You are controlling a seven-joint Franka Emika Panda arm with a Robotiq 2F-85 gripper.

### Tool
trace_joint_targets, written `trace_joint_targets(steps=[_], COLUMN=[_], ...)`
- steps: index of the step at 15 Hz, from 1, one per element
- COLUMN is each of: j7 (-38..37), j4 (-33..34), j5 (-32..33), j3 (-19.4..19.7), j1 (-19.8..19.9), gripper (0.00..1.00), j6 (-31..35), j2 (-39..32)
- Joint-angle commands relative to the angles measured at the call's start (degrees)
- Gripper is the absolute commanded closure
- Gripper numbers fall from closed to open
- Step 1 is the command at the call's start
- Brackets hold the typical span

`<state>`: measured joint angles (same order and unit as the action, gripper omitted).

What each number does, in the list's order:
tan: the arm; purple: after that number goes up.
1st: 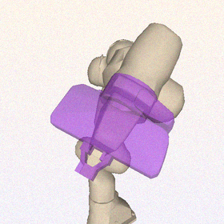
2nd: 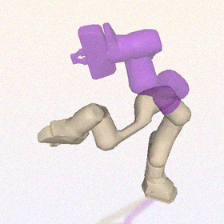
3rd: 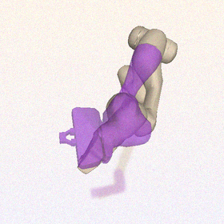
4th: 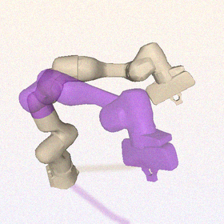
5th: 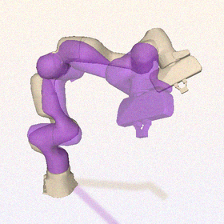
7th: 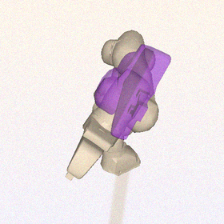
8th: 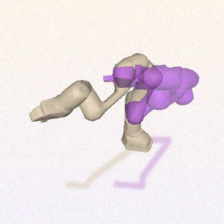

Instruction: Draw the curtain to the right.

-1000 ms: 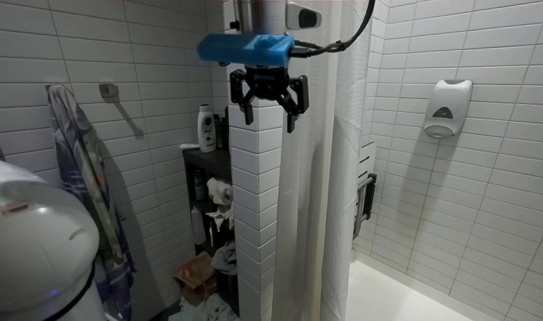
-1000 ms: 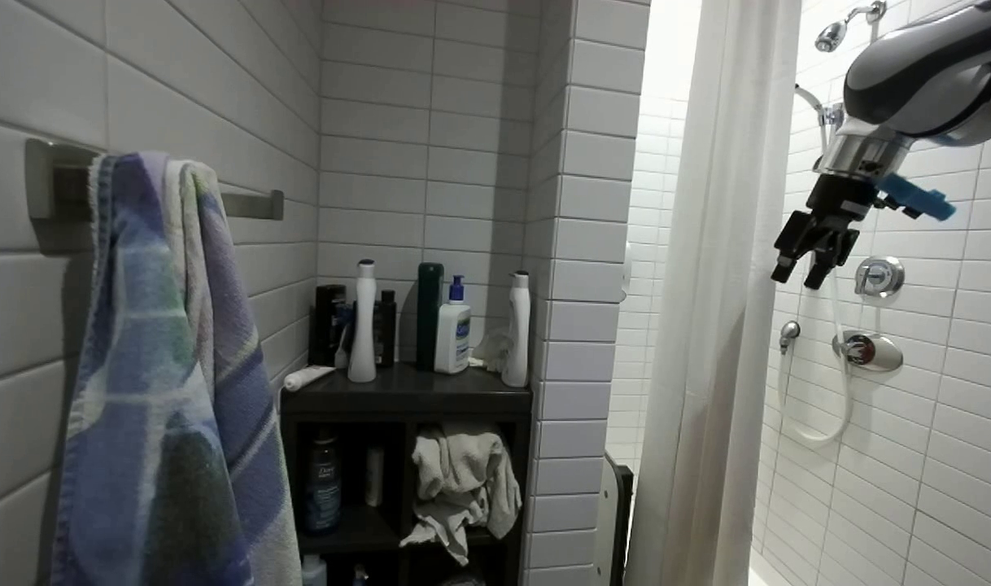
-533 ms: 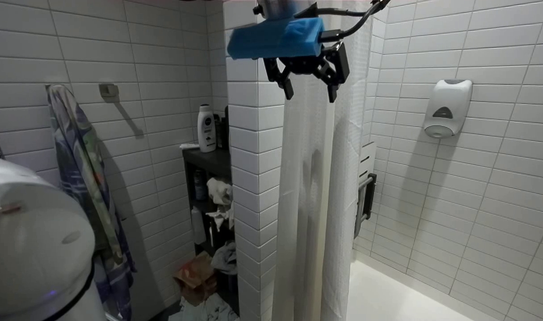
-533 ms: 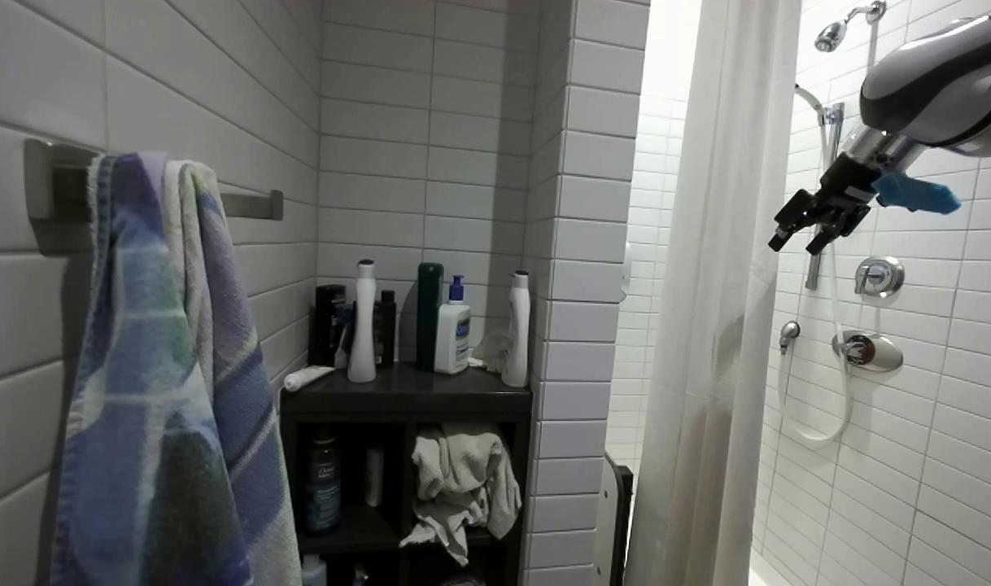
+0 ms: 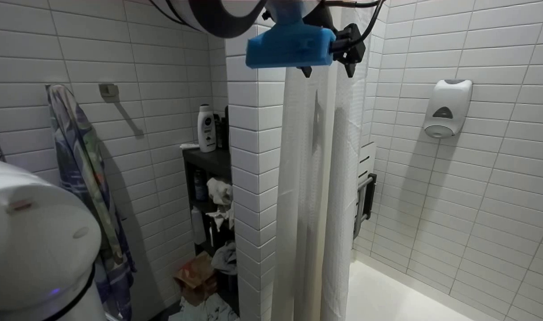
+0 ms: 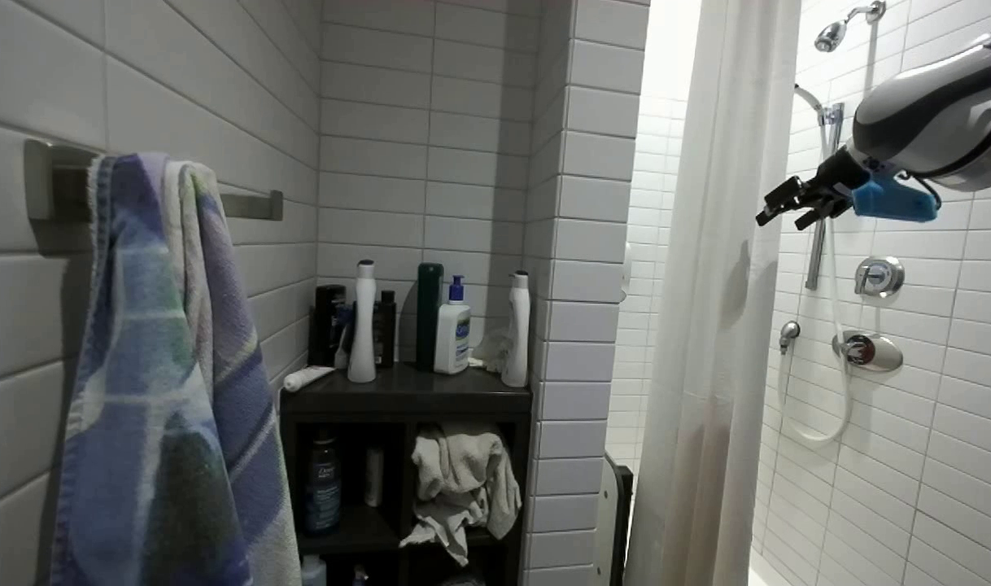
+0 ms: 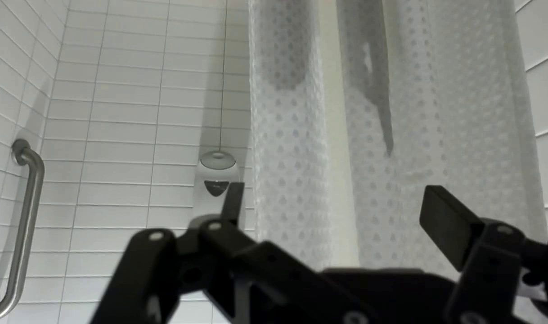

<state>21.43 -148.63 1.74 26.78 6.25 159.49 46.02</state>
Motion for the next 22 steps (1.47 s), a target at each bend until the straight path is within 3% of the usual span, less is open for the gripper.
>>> trace_joint_targets(steps=[1,7,8,11,17,19,22], j7=[1.5,2.0,1.9,1.6,0.4,-1.1,-4.4], j4=[-2.2,-3.6,-3.7,-3.7,-3.7,-3.6,-3.7], j5=[-0.9,0.0,0.2,0.4,0.9,0.8,0.3], j3=[2.2,5.2,5.5,5.9,5.0,4.2,2.2], j1=[-3.0,-6.6,-6.8,-7.1,-4.9,-3.0,1.2], gripper=[0.00,0.00,0.25,0.39,0.88,0.99,1.00], j6=[8.0,13.3,13.6,14.0,16.8,18.7,20.6], j2=[0.2,-0.1,0.0,-0.1,-1.5,-2.7,-4.7])
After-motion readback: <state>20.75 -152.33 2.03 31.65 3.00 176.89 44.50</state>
